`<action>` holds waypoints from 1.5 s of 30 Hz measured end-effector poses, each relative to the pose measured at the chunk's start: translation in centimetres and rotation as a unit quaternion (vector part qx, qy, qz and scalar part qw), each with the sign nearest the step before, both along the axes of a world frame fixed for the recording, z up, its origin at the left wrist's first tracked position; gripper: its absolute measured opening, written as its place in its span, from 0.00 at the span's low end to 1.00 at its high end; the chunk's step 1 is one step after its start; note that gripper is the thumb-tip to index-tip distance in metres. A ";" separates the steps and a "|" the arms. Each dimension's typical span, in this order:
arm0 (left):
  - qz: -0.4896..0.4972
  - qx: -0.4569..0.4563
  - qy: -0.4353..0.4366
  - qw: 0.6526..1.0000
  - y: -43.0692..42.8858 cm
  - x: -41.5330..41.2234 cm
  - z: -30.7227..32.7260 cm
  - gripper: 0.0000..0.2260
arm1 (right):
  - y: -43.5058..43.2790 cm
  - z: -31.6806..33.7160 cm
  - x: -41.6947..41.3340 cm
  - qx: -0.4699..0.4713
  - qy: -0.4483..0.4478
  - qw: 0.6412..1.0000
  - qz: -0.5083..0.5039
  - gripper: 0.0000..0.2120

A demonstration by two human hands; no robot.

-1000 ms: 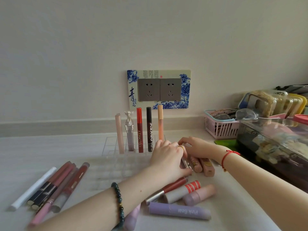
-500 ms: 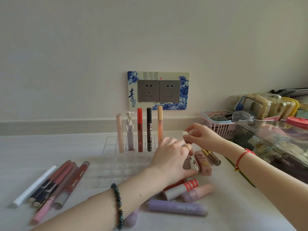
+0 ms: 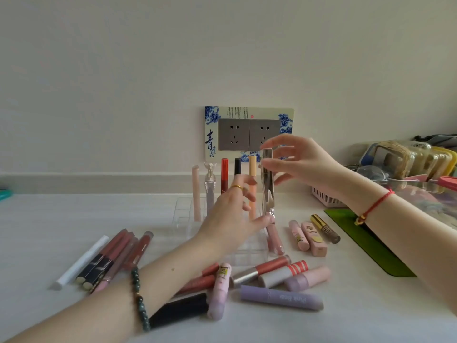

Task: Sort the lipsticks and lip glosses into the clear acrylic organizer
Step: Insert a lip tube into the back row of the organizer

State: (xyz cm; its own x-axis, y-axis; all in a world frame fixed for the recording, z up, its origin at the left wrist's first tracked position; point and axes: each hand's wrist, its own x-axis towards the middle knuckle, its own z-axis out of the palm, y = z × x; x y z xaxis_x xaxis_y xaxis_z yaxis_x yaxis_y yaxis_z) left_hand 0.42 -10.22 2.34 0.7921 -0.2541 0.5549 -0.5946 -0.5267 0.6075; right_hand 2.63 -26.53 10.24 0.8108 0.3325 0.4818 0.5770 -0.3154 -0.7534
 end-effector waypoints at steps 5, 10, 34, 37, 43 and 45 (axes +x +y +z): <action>-0.036 -0.138 0.064 0.988 3.3 0.1 0.9 0.11 | 3.3 1.4 -0.3 -0.020 -0.023 0.999 0.021 0.11; -0.013 -0.144 0.020 0.989 6.5 0.2 1.6 0.06 | 6.5 2.2 -0.1 -0.025 -0.044 0.998 0.028 0.11; 0.044 -0.116 0.037 0.992 13.6 5.7 0.9 0.06 | 15.3 4.3 3.5 -0.298 -0.146 0.943 -0.021 0.09; 0.043 -0.116 0.045 0.991 13.3 6.0 0.3 0.08 | 15.2 3.9 3.9 -0.310 -0.138 0.941 -0.019 0.09; 0.047 -0.116 0.054 0.991 13.2 6.6 -0.8 0.07 | 15.1 3.3 4.1 -0.320 -0.125 0.939 -0.010 0.09; 0.049 -0.113 0.057 0.991 13.3 6.7 -1.1 0.07 | 15.2 3.0 4.1 -0.324 -0.120 0.938 -0.008 0.09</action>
